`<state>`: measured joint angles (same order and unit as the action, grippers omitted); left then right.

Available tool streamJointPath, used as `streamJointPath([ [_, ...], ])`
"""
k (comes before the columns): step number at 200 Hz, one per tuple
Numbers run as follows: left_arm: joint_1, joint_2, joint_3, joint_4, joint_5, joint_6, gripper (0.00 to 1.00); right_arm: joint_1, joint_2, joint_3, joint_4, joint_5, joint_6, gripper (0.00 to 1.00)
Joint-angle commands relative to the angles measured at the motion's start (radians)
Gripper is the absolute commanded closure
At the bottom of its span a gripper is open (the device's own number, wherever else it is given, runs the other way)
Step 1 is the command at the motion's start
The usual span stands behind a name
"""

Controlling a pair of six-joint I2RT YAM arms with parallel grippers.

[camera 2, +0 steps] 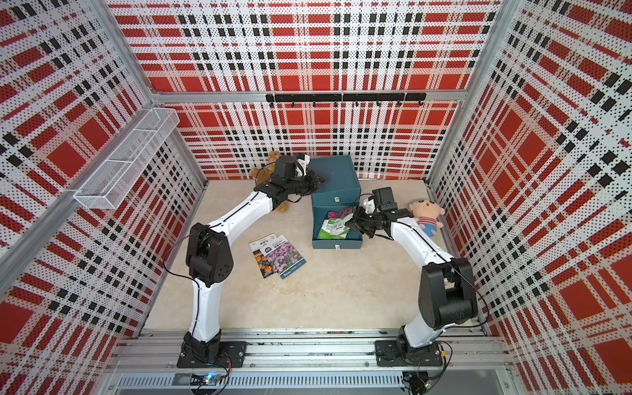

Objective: Take the seed bags out of the drawer
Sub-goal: Pick up the seed packet from the drawer.

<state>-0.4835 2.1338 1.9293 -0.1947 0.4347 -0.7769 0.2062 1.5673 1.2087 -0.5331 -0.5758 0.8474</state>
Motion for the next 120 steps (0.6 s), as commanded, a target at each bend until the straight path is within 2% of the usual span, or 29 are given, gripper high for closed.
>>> streamJointPath([
  [1, -0.008, 0.017, -0.050, -0.108, -0.029, 0.014, 0.77, -0.010, -0.096, -0.010, -0.063, -0.010, -0.063, 1.00],
  [61, -0.001, -0.031, -0.073, -0.076, -0.059, 0.003, 0.75, -0.014, -0.335, -0.055, -0.149, -0.102, -0.151, 1.00],
  [98, 0.011, -0.067, -0.059, -0.035, -0.065, -0.030, 0.72, -0.012, -0.363, -0.024, -0.200, -0.123, -0.192, 1.00],
  [120, 0.020, -0.110, -0.054, -0.035, -0.076, -0.040, 0.71, 0.024, -0.338, 0.011, -0.201, -0.137, -0.204, 1.00],
])
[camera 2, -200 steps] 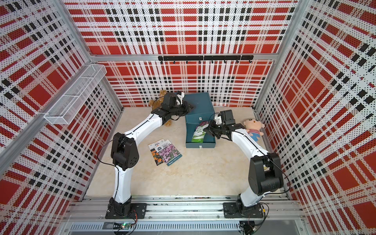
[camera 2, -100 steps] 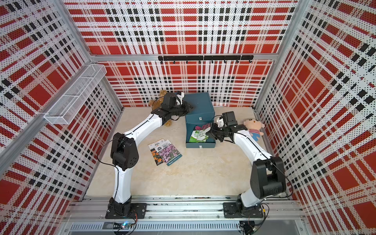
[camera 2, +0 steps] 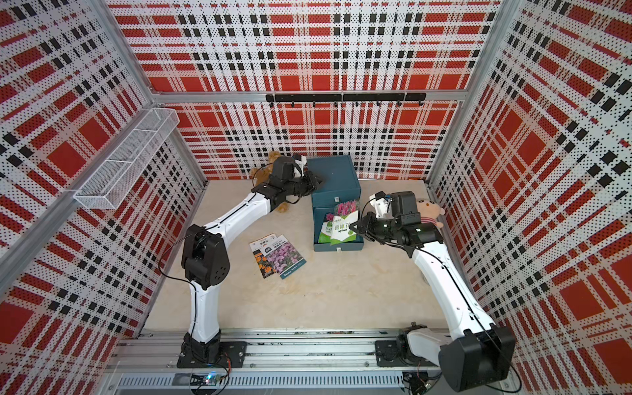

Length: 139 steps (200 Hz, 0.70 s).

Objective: Take the seed bags out of the drawer
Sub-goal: Place the seed packet at the center of the board.

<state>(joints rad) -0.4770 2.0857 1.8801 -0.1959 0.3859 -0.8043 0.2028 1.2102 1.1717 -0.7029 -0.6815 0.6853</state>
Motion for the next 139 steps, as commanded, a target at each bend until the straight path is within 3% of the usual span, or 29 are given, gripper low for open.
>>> streamJointPath([
  [1, 0.015, -0.065, -0.005, -0.034, -0.027, -0.013, 0.71, 0.030, 0.021, 0.051, -0.031, -0.032, -0.041, 1.00],
  [34, 0.061, -0.189, -0.066, -0.034, -0.066, -0.016, 0.71, 0.177, 0.133, 0.167, -0.060, 0.043, -0.059, 1.00],
  [78, 0.202, -0.462, -0.317, -0.015, -0.132, -0.033, 0.71, 0.421, 0.407, 0.383, -0.079, 0.184, -0.069, 1.00],
  [112, 0.354, -0.688, -0.562, -0.030, -0.143, -0.055, 0.70, 0.570, 0.703, 0.707, -0.206, 0.269, -0.166, 1.00],
  [139, 0.419, -0.815, -0.716, -0.040, -0.118, -0.062, 0.70, 0.645, 0.938, 0.931, -0.305, 0.270, -0.217, 1.00],
])
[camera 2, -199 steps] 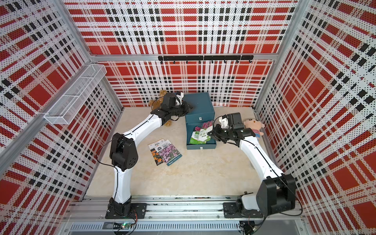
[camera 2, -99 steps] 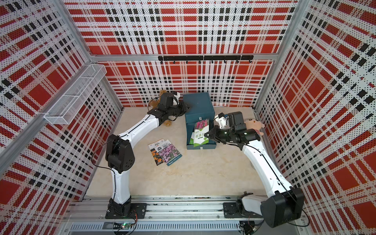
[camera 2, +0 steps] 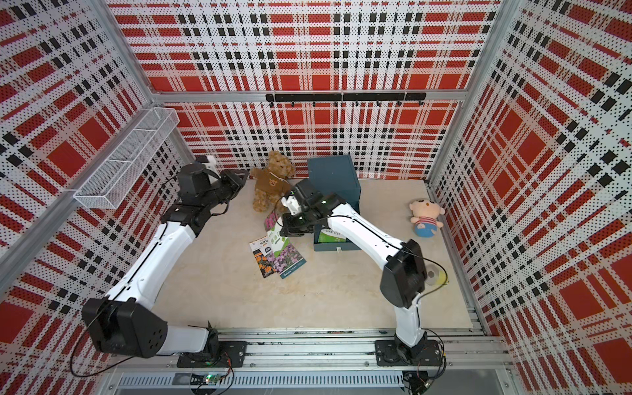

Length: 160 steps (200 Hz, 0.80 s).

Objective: Take the seed bags out of the drawer
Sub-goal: Place the seed packet at the center of the board.

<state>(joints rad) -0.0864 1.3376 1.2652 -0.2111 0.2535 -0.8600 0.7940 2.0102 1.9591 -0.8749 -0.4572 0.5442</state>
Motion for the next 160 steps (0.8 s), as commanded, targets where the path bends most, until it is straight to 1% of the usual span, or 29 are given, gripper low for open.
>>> streamJointPath([
  [1, 0.031, -0.071, -0.106, -0.026, 0.015, -0.007, 0.70, 0.055, 0.145, 0.151, -0.137, 0.047, -0.079, 1.00],
  [24, 0.051, -0.132, -0.167, -0.036, 0.017, -0.008, 0.70, 0.082, 0.277, 0.247, -0.201, 0.048, -0.114, 1.00],
  [45, 0.054, -0.146, -0.177, -0.042, 0.021, -0.007, 0.70, 0.085, 0.349, 0.251, -0.225, 0.069, -0.131, 1.00],
  [62, 0.053, -0.136, -0.169, -0.042, 0.029, -0.005, 0.70, 0.085, 0.374, 0.246, -0.238, 0.127, -0.143, 1.00],
  [76, 0.049, -0.119, -0.156, -0.042, 0.030, -0.002, 0.70, 0.085, 0.373, 0.247, -0.243, 0.183, -0.141, 0.89],
  [83, 0.043, -0.108, -0.147, -0.042, 0.030, 0.001, 0.70, 0.085, 0.366, 0.246, -0.241, 0.206, -0.138, 0.80],
  [90, 0.036, -0.096, -0.139, -0.042, 0.027, 0.003, 0.70, 0.086, 0.358, 0.248, -0.239, 0.228, -0.132, 0.66],
  [93, 0.033, -0.091, -0.135, -0.042, 0.025, 0.004, 0.70, 0.085, 0.355, 0.248, -0.237, 0.241, -0.130, 0.62],
  [97, 0.028, -0.082, -0.129, -0.042, 0.024, 0.006, 0.70, 0.085, 0.350, 0.249, -0.241, 0.256, -0.125, 0.57],
  [110, 0.009, -0.053, -0.107, -0.042, 0.015, 0.013, 0.70, 0.085, 0.337, 0.268, -0.255, 0.308, -0.115, 0.47],
  [120, -0.005, -0.029, -0.091, -0.041, 0.008, 0.017, 0.70, 0.085, 0.322, 0.276, -0.261, 0.337, -0.112, 0.43],
  [135, -0.020, 0.008, -0.060, -0.042, -0.001, 0.022, 0.70, 0.086, 0.274, 0.267, -0.242, 0.331, -0.105, 0.39],
  [160, -0.034, 0.080, 0.012, -0.037, -0.005, 0.027, 0.70, 0.085, 0.133, 0.191, -0.175, 0.311, -0.073, 0.34],
])
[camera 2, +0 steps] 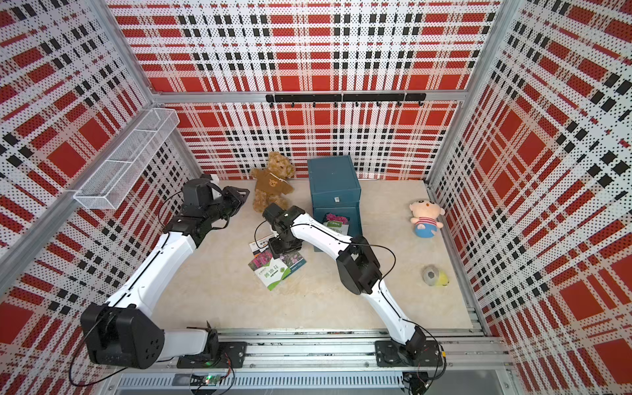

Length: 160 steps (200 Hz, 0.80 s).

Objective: Take the seed bags out of the drawer
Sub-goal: Place the seed packet at the center of the board, then pick up the seed packet from the drawer.

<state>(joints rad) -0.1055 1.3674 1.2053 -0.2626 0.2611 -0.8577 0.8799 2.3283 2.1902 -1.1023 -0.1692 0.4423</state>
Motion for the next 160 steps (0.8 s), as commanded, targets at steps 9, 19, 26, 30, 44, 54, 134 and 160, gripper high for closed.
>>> streamJointPath([
  [9, -0.023, 0.082, 0.111, 0.016, -0.015, 0.030, 0.70, -0.005, -0.246, -0.082, 0.072, 0.033, 0.046, 0.32],
  [19, -0.040, 0.125, 0.161, 0.014, -0.016, 0.040, 0.70, -0.016, -0.321, -0.142, 0.097, 0.048, 0.064, 0.30],
  [26, -0.056, 0.157, 0.199, 0.012, -0.018, 0.047, 0.70, -0.030, -0.377, -0.197, 0.114, 0.061, 0.079, 0.27],
  [30, -0.069, 0.177, 0.223, 0.008, -0.021, 0.053, 0.69, -0.040, -0.410, -0.227, 0.123, 0.070, 0.090, 0.26],
  [44, -0.114, 0.253, 0.311, -0.010, -0.027, 0.070, 0.69, -0.099, -0.524, -0.354, 0.156, 0.087, 0.149, 0.21],
  [54, -0.151, 0.310, 0.378, -0.028, -0.033, 0.083, 0.69, -0.158, -0.607, -0.459, 0.192, 0.078, 0.183, 0.19],
  [134, -0.348, 0.737, 0.848, -0.167, -0.036, 0.173, 0.68, -0.472, -0.743, -0.815, 0.260, 0.030, 0.271, 0.13],
  [160, -0.369, 0.788, 0.891, -0.182, -0.034, 0.205, 0.68, -0.478, -0.690, -0.815, 0.283, 0.002, 0.270, 0.10],
])
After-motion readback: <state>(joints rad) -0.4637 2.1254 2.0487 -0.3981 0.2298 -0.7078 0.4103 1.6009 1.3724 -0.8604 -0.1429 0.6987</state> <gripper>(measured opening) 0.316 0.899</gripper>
